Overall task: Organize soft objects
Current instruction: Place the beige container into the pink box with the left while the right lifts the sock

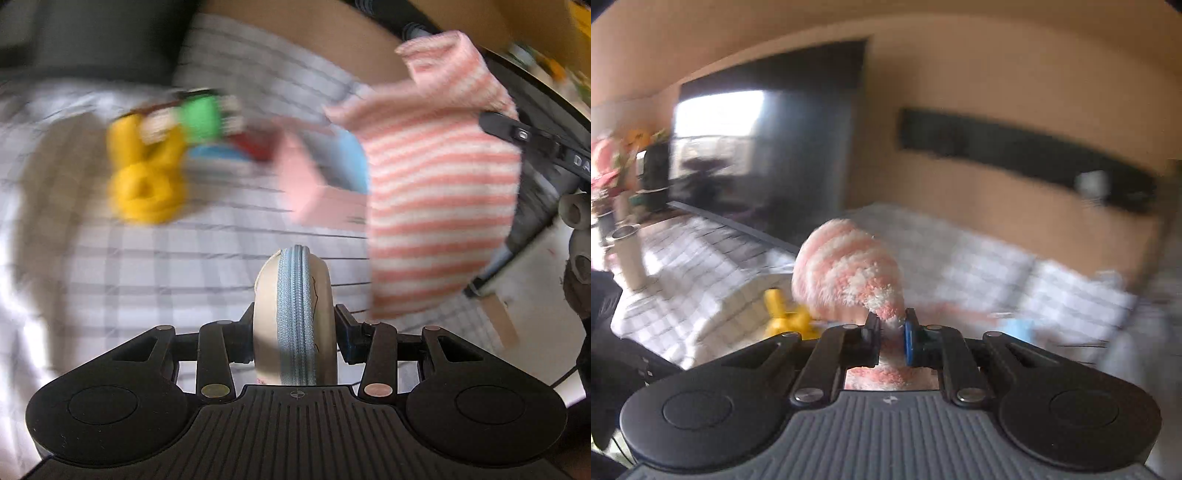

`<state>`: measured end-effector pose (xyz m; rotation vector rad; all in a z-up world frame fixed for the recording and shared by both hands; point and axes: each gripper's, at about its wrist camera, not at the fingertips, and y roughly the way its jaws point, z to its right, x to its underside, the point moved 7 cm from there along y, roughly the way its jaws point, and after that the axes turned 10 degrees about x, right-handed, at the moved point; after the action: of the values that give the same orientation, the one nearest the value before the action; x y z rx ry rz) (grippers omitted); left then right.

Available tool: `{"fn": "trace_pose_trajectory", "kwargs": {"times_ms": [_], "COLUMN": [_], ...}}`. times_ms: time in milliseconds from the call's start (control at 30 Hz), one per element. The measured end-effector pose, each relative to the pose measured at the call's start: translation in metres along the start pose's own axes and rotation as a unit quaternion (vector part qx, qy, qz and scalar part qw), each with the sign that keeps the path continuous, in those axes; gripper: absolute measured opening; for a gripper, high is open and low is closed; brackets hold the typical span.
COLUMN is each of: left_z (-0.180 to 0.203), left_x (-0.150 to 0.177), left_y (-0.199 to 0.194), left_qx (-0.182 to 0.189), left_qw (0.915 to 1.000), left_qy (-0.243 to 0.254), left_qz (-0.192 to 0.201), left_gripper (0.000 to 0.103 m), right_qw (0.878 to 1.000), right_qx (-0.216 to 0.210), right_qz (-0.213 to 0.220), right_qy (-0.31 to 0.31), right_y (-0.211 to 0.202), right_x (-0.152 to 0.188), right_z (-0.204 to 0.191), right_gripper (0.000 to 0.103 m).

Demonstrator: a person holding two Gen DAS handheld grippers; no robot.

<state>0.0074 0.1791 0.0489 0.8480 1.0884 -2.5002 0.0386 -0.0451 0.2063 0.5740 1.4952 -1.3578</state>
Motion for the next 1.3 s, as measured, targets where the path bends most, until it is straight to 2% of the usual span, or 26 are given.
{"fn": "trace_pose_trajectory", "kwargs": {"times_ms": [133,200,267,400,433,500,567,633,667,700,867,967,1100,1233,1300], "left_z": [0.035,0.051,0.065,0.091,0.092,0.092,0.080,0.069,0.065,0.061,0.044,0.047,0.058,0.063,0.060], "left_x": [-0.038,-0.065,-0.100,-0.172,-0.185,-0.200,-0.199,-0.192,-0.189,-0.187,-0.169,-0.139,-0.093,-0.067,-0.059], "left_y": [0.025,0.033,0.043,0.068,0.080,0.121,0.160,0.185,0.191,0.191,0.161,0.127,0.093,0.064,0.051], "left_qx": [0.030,0.045,0.041,0.030,0.031,0.005,-0.026,-0.041,-0.050,-0.053,-0.047,-0.030,-0.005,-0.003,-0.010], "left_qw": [0.9983,0.9964,0.9938,0.9866,0.9861,0.9873,0.9895,0.9899,0.9890,0.9890,0.9946,0.9963,0.9979,0.9967,0.9951], "left_qy": [0.050,0.072,0.099,0.133,0.133,0.142,0.138,0.135,0.138,0.135,0.067,0.042,0.019,-0.001,-0.014], "left_qz": [-0.007,0.005,0.026,0.089,0.094,0.071,0.036,0.016,0.017,0.028,0.063,0.069,0.061,0.081,0.097], "left_gripper": [0.046,0.045,0.046,0.046,0.048,0.048,0.047,0.047,0.050,0.048,0.047,0.047,0.047,0.047,0.047], "right_qw": [0.995,0.990,0.984,0.975,0.973,0.972,0.971,0.971,0.971,0.971,0.973,0.978,0.979,0.968,0.966], "right_qx": [0.096,0.135,0.164,0.188,0.191,0.192,0.191,0.188,0.188,0.188,0.169,0.146,0.122,0.156,0.178], "right_qz": [0.009,0.007,0.003,-0.011,-0.013,-0.015,-0.019,-0.024,-0.026,-0.027,-0.031,-0.010,0.053,0.139,0.154], "right_qy": [0.027,0.051,0.075,0.122,0.125,0.133,0.142,0.146,0.146,0.147,0.156,0.151,0.155,0.138,0.110], "right_y": [-0.051,-0.070,-0.081,-0.089,-0.091,-0.090,-0.088,-0.092,-0.091,-0.091,-0.081,-0.061,-0.034,0.012,0.040], "right_x": [0.013,0.025,0.039,0.069,0.073,0.083,0.089,0.095,0.097,0.099,0.094,0.067,0.006,-0.062,-0.076], "right_z": [0.062,0.089,0.108,0.137,0.141,0.148,0.149,0.149,0.149,0.151,0.161,0.167,0.179,0.188,0.183], "right_gripper": [0.012,0.012,0.012,0.012,0.012,0.012,0.012,0.012,0.012,0.012,0.012,0.012,0.012,0.012,0.012]}}
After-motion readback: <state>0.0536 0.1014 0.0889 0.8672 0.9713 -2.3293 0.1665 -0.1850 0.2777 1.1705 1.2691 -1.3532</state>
